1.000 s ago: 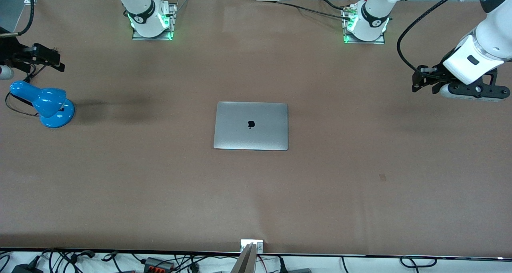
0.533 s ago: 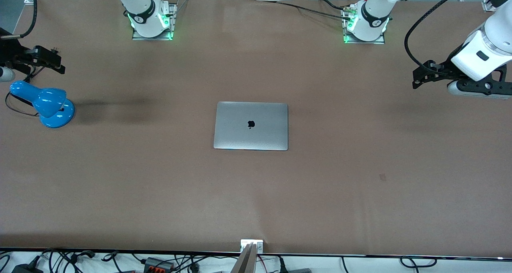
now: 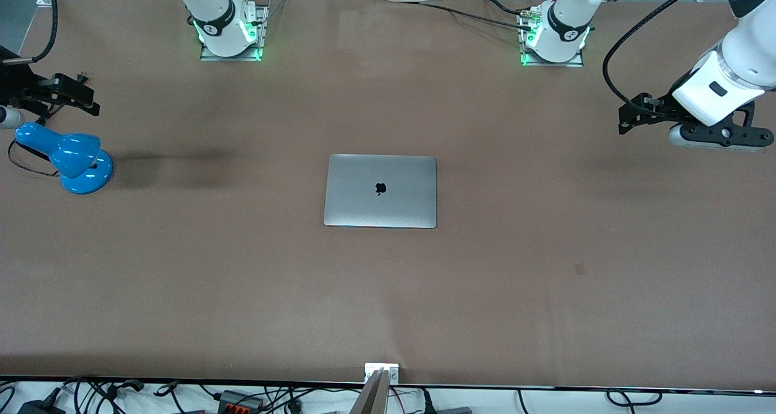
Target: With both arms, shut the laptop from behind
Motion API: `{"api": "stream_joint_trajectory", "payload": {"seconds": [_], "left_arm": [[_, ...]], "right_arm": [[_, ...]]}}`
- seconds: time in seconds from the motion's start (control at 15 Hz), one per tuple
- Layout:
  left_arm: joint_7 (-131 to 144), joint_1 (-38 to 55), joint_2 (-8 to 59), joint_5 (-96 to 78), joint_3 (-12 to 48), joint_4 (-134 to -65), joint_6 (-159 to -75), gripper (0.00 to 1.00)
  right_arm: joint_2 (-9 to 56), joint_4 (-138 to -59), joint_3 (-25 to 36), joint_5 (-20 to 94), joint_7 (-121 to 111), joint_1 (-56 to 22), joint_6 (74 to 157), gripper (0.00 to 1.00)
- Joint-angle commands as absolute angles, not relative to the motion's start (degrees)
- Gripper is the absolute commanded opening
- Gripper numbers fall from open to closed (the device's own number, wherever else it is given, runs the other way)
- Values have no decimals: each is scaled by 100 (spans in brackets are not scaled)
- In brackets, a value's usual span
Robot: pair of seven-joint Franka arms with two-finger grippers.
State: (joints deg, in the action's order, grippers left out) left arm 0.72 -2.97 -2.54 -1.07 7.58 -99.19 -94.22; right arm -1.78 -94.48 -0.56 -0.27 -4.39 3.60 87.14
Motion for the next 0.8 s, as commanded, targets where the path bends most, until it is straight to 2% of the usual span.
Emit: {"api": "stream_joint_trajectory", "payload": {"seconds": [0.0, 0.73], "left_arm": [[-18, -378, -352, -185, 765, -9687, -9317, 100], [-18, -378, -334, -185, 765, -9650, -9272, 100]], "right_arm": [[-132, -9343, -79, -97, -352, 387, 8675, 100], [-97, -9316, -97, -88, -343, 360, 8745, 100]]}}
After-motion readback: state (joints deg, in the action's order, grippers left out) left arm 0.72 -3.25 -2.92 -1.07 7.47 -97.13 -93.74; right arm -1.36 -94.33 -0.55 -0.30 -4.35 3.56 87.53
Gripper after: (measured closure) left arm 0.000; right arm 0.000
